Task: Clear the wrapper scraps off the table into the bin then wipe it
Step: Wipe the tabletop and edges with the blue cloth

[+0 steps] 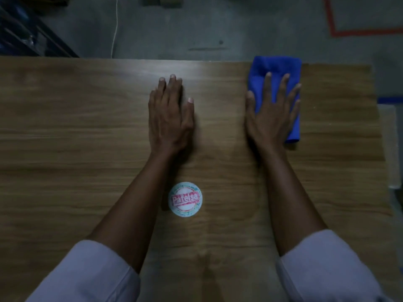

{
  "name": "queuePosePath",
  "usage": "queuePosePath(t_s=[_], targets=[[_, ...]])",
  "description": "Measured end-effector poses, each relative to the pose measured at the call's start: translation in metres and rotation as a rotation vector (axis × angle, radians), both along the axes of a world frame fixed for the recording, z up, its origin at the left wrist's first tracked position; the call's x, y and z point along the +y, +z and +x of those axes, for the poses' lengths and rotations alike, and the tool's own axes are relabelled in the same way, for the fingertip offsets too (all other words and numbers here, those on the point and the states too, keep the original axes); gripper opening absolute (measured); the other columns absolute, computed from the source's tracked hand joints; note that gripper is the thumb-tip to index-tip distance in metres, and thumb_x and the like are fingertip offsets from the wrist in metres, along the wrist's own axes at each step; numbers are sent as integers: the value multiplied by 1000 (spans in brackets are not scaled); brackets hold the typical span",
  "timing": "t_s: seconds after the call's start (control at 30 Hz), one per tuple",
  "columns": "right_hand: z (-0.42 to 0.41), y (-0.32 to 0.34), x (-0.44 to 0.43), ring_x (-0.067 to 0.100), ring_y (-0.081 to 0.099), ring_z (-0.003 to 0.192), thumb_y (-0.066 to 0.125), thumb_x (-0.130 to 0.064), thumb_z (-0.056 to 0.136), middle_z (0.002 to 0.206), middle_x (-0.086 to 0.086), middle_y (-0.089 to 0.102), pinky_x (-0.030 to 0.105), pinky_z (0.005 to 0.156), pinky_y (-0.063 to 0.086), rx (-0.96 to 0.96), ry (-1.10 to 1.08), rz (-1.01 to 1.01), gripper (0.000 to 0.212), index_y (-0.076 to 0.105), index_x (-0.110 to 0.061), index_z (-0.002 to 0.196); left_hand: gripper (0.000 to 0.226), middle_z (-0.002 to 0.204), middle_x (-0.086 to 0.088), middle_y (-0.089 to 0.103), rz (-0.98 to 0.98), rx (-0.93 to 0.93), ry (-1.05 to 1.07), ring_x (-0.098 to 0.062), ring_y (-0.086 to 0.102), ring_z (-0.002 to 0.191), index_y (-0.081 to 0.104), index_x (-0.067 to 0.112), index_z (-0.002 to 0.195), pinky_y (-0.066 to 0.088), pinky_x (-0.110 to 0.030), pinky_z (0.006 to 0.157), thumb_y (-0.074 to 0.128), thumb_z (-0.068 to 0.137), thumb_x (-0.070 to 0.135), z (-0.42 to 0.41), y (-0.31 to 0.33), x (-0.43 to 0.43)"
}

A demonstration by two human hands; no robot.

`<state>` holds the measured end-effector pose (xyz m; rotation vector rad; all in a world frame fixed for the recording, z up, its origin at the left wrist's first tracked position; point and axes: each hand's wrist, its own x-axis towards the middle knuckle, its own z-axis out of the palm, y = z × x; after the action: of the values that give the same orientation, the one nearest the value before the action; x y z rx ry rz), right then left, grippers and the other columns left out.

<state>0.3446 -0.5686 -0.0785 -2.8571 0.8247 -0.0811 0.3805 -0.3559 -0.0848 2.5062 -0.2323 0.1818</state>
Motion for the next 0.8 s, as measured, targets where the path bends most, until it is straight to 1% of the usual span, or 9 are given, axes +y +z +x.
queuePosePath(t_s=[0.1,0.23,0.33,0.4,0.47,0.5,0.6,0.7,0.8], targets=[[32,2,25,39,5,156,30,-50,104,171,10,10,50,126,6,24,28,7,62,21,-31,162,63,163,-8,36,-120,28,-14,-26,25,154,39,9,156,15,-43,127,45,102,42,3,3,1],[61,11,73,36,10,157,34,-41,97,170,9,16,47,126,5,33,362,66,64,28,-31,160,71,161,-14,37,-253,52,-1,-30,30,152,36,1,155,22,-47,125,50,99,43,2,12,5],[67,22,94,32,2,158,31,-35,91,171,6,11,42,124,-3,169,647,193,70,24,-32,161,74,159,-16,39,-309,99,31,-30,35,149,35,0,154,30,-50,121,54,97,44,-2,18,4],[54,21,75,36,11,156,37,-29,92,168,7,22,45,125,3,113,720,278,67,33,-26,158,75,157,-16,41,-310,103,26,-30,38,147,36,1,153,33,-51,118,56,96,44,-3,19,5],[31,6,27,40,24,153,48,-23,97,163,9,35,47,126,12,-44,586,272,59,42,-19,155,75,157,-16,41,-292,102,10,-29,37,148,37,1,153,33,-51,118,57,95,45,-3,16,6],[19,1,-3,41,27,151,46,-24,98,162,10,37,49,125,17,-98,464,218,57,43,-17,155,75,157,-16,41,-277,100,5,-28,35,149,37,1,152,32,-51,119,56,96,46,-2,16,5],[9,5,-72,40,26,152,37,-34,98,163,8,35,54,121,27,-67,170,131,60,38,-22,157,75,158,-15,40,-245,87,8,-28,30,151,38,1,152,27,-50,122,54,96,48,-3,15,1],[35,5,-63,39,20,154,41,-34,101,167,7,27,50,124,20,-15,40,112,60,31,-27,159,74,159,-15,38,-230,81,19,-28,27,152,38,2,153,25,-50,123,53,97,48,-1,13,-1],[57,-2,0,41,22,153,37,-32,101,165,10,30,47,124,9,-77,169,86,57,35,-23,158,70,159,-14,39,-236,74,13,-28,28,151,38,2,153,24,-49,123,52,98,44,-1,11,0]])
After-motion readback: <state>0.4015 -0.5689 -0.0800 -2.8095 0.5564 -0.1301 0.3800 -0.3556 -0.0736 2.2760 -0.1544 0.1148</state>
